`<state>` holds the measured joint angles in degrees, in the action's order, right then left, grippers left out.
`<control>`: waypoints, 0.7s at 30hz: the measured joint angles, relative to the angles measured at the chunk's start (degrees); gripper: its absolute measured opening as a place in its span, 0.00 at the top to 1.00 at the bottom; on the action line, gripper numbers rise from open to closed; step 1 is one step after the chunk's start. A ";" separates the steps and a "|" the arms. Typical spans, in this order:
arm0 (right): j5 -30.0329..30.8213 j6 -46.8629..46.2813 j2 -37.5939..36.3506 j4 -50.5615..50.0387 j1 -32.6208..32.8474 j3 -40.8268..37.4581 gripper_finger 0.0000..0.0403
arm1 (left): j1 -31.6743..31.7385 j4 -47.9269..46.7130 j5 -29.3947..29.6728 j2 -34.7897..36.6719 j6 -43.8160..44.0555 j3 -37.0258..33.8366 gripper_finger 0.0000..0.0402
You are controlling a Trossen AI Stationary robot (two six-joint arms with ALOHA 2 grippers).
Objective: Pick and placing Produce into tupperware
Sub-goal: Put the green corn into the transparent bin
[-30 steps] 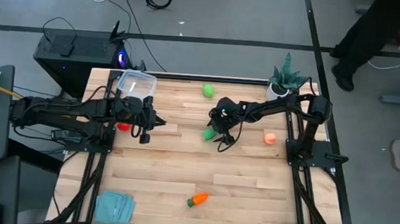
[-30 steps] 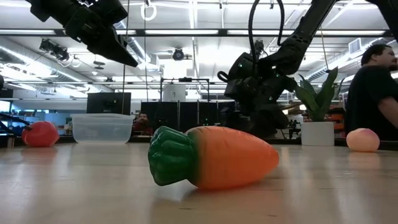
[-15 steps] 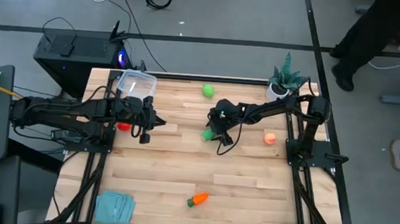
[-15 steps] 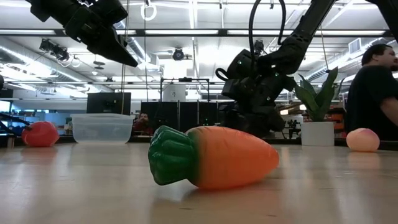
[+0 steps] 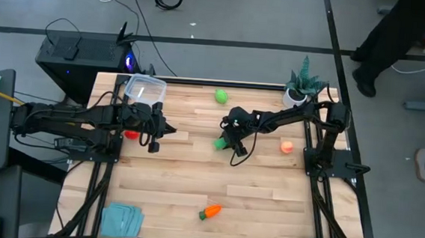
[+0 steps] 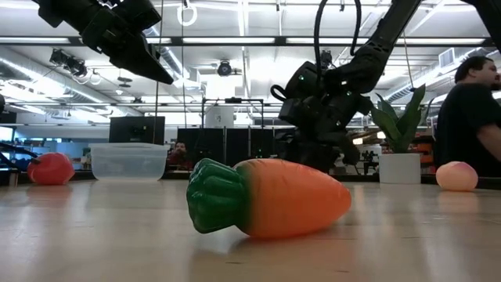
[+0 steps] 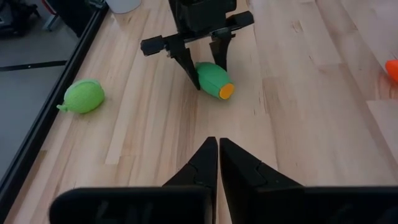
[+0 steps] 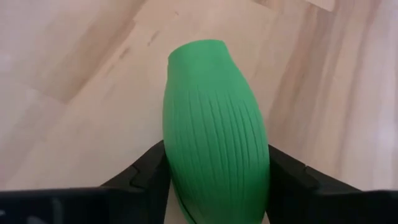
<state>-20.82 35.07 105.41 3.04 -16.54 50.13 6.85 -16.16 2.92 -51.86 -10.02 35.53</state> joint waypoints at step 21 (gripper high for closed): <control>9.76 -14.56 -2.98 6.37 4.01 0.00 0.51 | -0.02 0.02 -0.02 0.00 0.00 0.00 0.94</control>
<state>-11.06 20.51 102.43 9.41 -12.53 50.13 6.83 -16.14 2.90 -51.86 -10.02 35.53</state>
